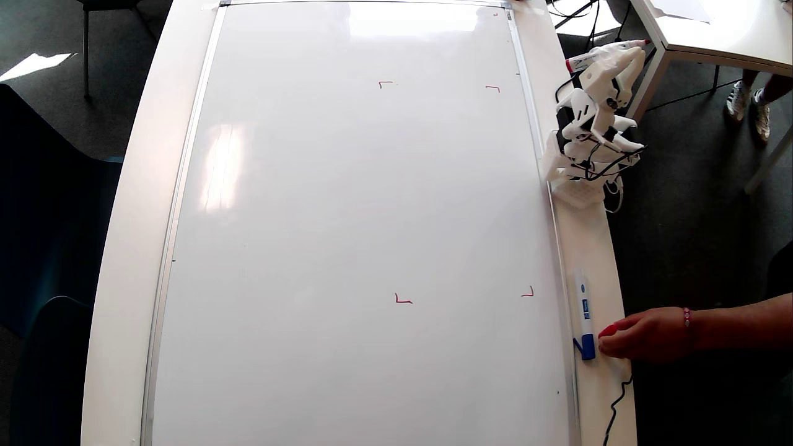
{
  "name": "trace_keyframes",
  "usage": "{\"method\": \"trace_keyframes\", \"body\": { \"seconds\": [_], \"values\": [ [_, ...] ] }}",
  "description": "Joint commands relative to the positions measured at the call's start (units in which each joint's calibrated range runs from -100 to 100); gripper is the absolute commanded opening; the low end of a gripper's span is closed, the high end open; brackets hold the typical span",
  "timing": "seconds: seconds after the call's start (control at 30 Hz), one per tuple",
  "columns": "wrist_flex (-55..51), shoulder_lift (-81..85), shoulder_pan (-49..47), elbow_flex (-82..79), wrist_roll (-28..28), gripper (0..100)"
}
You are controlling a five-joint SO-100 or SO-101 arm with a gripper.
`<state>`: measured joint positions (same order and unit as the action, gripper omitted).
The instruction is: Draw on a whiteboard a robot head using a pen attached to the gripper
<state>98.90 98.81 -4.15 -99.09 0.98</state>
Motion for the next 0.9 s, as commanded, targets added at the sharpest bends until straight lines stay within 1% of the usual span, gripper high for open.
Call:
{"method": "trace_keyframes", "body": {
  "seconds": [0.0,0.1,0.13,0.27,0.3,0.4,0.43,0.57,0.6,0.63,0.73,0.77,0.87],
  "values": [
    [0.7,-1.0,0.4,0.4,0.1,1],
    [-3.3,-1.0,0.4,4.1,0.1,1],
    [-9.2,-1.0,0.4,8.3,0.1,1],
    [-23.1,-1.0,0.4,18.3,0.1,1],
    [-30.2,-1.0,0.4,22.8,0.1,1],
    [-41.3,-1.0,0.4,28.8,0.1,1],
    [-49.0,-1.0,0.4,32.4,0.1,1],
    [-66.8,-1.0,0.4,39.6,0.1,1],
    [-76.0,-1.2,0.0,43.3,0.2,1],
    [-79.8,-1.7,0.1,44.9,0.5,1],
    [-90.4,-7.0,-0.1,51.8,3.4,1],
    [-95.9,-12.6,-0.2,57.6,4.9,1],
    [-102.6,-21.9,-0.2,68.1,5.2,1]
  ]
}}
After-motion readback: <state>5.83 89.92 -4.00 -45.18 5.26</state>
